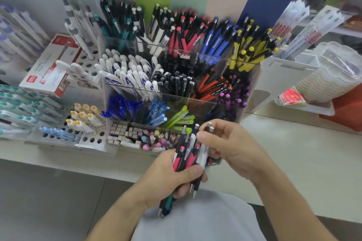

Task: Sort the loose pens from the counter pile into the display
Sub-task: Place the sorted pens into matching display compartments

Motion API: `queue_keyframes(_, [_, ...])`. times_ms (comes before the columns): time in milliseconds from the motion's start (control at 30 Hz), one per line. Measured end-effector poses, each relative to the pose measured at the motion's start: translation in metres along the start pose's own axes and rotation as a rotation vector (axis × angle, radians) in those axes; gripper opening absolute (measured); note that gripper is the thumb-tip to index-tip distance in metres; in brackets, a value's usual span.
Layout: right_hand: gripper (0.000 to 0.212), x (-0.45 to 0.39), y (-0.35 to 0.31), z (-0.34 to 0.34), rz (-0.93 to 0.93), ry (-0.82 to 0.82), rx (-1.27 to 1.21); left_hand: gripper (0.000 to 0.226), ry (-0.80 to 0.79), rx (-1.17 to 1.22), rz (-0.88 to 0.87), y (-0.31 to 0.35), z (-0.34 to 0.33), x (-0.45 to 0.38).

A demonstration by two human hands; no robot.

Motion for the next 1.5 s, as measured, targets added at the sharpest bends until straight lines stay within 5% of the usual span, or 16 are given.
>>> queue_keyframes(300, [0.031,0.009,0.015,-0.028,0.037,0.027,-0.048,0.021,0.022,0.102,-0.021,0.004,0.001,-0.006])
queue_keyframes(500, [0.035,0.004,0.028,-0.021,-0.060,0.044,-0.415,0.024,-0.103,0.011,0.009,0.006,0.002,-0.004])
queue_keyframes(633, [0.031,0.008,0.007,0.009,0.200,0.211,-0.598,0.034,-0.138,0.164,0.091,-0.007,-0.009,0.005])
queue_keyframes(700, [0.027,0.018,-0.009,0.025,0.343,0.271,-0.542,0.036,-0.074,0.242,0.108,-0.016,-0.004,0.008])
queue_keyframes(800, [0.025,0.012,-0.011,0.027,0.171,0.310,-0.047,0.042,-0.042,0.359,0.128,-0.020,0.000,0.009])
queue_keyframes(900, [0.028,0.001,0.003,0.000,0.020,0.081,0.350,0.018,-0.149,0.506,0.101,-0.010,-0.012,0.008])
queue_keyframes(1067, [0.030,0.000,0.000,-0.016,0.040,-0.087,0.271,0.024,-0.238,0.582,0.134,-0.008,-0.023,0.013])
queue_keyframes(1267, [0.014,0.004,-0.007,-0.010,0.103,-0.016,0.140,0.030,-0.229,0.631,0.138,-0.007,-0.020,0.016])
queue_keyframes(1500, [0.013,0.009,-0.012,-0.015,0.127,-0.058,0.342,0.025,-0.255,0.475,0.217,-0.015,-0.026,0.023])
Point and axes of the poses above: each hand's wrist, its own x-axis away from the middle knuckle, its own z-axis out of the back of the hand, y = z × x, the point moved 8 cm from there along -x, towards the middle knuckle, and after that the axes turned 14 degrees about -z, right-handed, at the moved point
